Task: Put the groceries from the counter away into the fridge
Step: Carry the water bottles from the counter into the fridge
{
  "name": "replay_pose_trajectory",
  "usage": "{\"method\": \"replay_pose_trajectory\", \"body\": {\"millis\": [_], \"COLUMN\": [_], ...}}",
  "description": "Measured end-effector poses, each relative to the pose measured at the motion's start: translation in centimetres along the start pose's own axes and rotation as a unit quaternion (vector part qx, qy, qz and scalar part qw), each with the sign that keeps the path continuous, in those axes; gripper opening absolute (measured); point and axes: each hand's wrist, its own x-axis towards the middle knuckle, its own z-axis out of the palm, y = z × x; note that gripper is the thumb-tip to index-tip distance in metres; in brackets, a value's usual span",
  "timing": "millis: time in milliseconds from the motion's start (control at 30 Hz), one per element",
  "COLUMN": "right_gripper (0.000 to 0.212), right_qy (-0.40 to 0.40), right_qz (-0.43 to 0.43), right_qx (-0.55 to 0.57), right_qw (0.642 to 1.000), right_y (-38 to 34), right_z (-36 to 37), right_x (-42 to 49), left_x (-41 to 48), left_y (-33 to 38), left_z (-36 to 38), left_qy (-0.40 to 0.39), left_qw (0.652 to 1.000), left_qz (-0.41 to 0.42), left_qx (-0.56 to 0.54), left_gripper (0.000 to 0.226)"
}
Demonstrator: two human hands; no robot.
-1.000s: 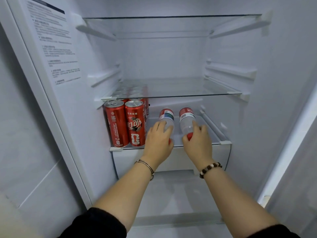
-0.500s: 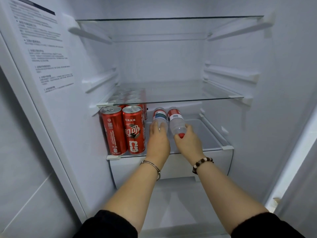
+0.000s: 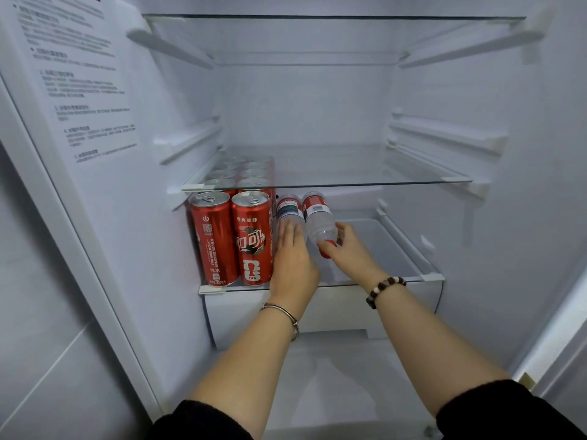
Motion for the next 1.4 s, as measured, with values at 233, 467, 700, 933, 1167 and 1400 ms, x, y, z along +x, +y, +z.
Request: {"method": "replay_pose_trajectory", "body": {"millis": [233, 467, 700, 933, 1167, 1400], "right_gripper": [0.069, 0.067, 0.062, 0.058, 0.049, 0.049], "right_qy": [-0.027, -0.025, -0.030, -0.007, 0.044, 0.136], "right_qz": [0.000, 0.000, -0.010, -0.011, -0.020, -0.064], "right_qx": [0.011, 0.017, -0.006, -0.046, -0.101, -0.221], "right_qw": [1.000, 1.000, 0.999, 0.999, 0.994, 0.964], "right_y": [0.4, 0.8, 1.0, 0.3, 0.2, 3.2], "right_z": [0.0, 0.0, 0.0, 0.1, -1.4, -1.2], "right_x": [1.0, 1.4, 1.1, 0.1, -4.6, -13.1], "left_x": [1.8, 2.5, 1.7, 1.0, -3.1, -8.3], "left_y": [-0.2, -0.4, -0.4, 0.2, 0.5, 1.0], "left_z": [0.9, 1.4, 1.0, 0.1, -0.1, 0.7], "left_qy": [-0.005, -0.011, 0.016, 0.018, 0.028, -0.017], "left_qw": [0.994, 0.993, 0.998, 0.997, 0.991, 0.984], "left_qz": [-0.038, -0.039, -0.039, 0.019, 0.084, 0.164], "left_qx": [0.103, 0.112, 0.046, 0.072, 0.102, 0.061], "left_gripper": [0.066, 0.071, 0.061, 0.052, 0.050, 0.047]}}
